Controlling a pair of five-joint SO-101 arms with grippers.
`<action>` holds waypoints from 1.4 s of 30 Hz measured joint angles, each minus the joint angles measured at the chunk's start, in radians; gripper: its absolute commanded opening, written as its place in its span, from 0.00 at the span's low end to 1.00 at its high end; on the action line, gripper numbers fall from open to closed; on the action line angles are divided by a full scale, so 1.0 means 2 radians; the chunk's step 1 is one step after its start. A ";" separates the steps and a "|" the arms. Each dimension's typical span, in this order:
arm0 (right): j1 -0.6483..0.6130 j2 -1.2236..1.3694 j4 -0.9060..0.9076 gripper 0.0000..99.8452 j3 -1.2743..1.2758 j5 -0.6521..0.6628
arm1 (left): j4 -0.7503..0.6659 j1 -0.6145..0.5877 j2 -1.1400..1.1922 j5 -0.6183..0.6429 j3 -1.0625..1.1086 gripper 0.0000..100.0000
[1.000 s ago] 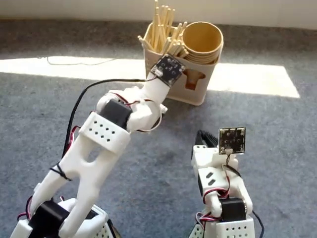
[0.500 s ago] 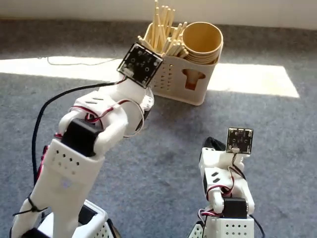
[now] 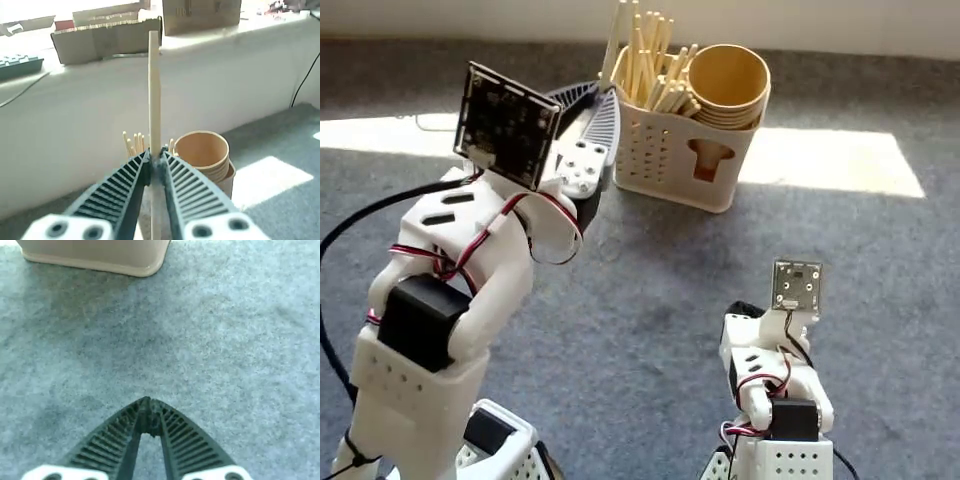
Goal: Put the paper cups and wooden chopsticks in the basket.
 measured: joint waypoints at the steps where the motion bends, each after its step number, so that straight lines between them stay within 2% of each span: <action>1: 0.000 0.000 0.000 0.01 0.000 0.000 | -0.021 0.000 0.000 0.001 0.000 0.00; 6: 0.000 0.000 0.000 0.01 0.000 0.000 | -0.124 0.000 0.000 0.002 0.029 0.00; 16: 0.000 0.000 0.000 0.01 0.000 0.000 | -0.371 0.002 0.001 0.002 0.170 0.00; 25: 0.000 0.000 0.000 0.01 0.000 0.000 | -0.409 0.000 0.049 0.002 0.181 0.00; 33: 0.000 0.000 0.000 0.01 0.000 0.000 | -0.486 -0.011 0.140 0.002 0.181 0.00; 42: 0.000 0.000 0.000 0.01 0.000 0.000 | -0.496 -0.040 0.176 0.005 0.181 0.00</action>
